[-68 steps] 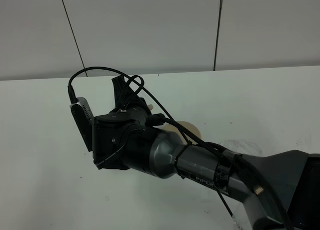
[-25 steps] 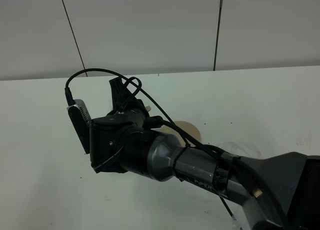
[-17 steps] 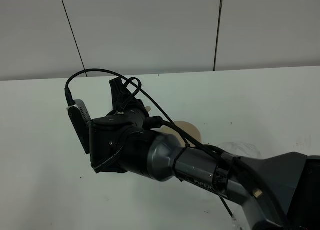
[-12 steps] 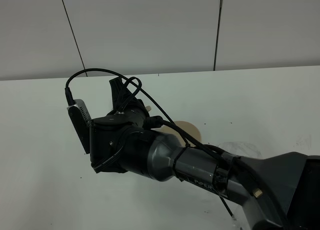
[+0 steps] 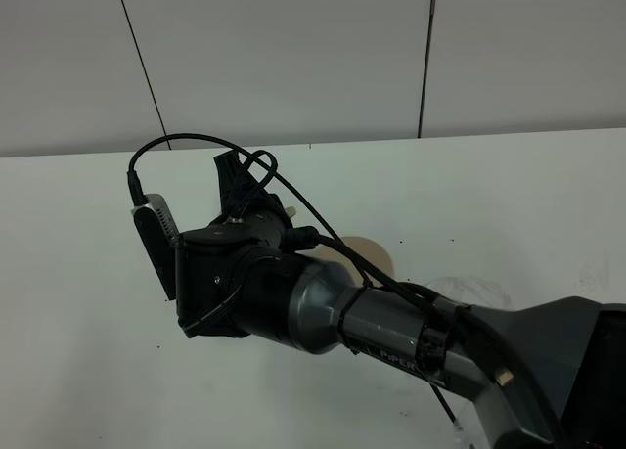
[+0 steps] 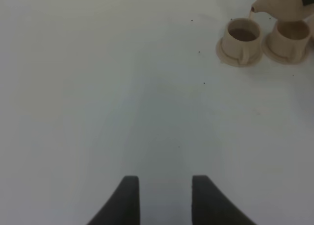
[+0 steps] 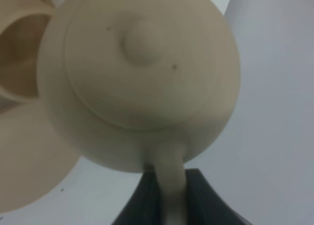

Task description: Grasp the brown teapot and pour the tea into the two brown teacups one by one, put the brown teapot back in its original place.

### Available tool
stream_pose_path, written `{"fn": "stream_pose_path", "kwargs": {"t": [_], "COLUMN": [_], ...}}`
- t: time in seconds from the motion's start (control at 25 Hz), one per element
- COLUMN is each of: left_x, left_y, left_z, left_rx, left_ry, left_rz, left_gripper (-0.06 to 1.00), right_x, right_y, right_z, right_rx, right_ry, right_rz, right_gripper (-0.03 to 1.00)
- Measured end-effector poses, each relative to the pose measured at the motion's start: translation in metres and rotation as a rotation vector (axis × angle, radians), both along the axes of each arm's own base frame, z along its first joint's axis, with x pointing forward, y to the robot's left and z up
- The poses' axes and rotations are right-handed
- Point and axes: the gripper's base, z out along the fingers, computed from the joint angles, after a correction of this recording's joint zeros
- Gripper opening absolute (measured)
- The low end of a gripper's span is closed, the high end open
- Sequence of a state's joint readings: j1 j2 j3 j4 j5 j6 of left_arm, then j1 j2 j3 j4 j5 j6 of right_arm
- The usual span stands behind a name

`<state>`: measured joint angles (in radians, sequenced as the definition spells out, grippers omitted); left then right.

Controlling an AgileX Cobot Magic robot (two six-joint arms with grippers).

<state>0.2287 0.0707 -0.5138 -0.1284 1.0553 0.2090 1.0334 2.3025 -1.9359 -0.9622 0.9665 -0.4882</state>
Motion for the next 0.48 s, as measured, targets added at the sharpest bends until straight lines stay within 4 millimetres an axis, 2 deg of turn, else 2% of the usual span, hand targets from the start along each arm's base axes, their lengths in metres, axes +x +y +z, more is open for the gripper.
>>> {"fn": "stream_pose_path", "kwargs": {"t": [0.48], "left_x": [0.0], "left_y": [0.0], "left_z": [0.0], "left_rx": [0.0], "left_ry": [0.0], "left_rz": [0.0], "left_gripper": [0.33], "right_x": [0.0], "right_y": [0.0], "right_z": [0.0], "right_rx": [0.0], "right_ry": [0.0], "right_rz": [0.0], "right_gripper": [0.09]}}
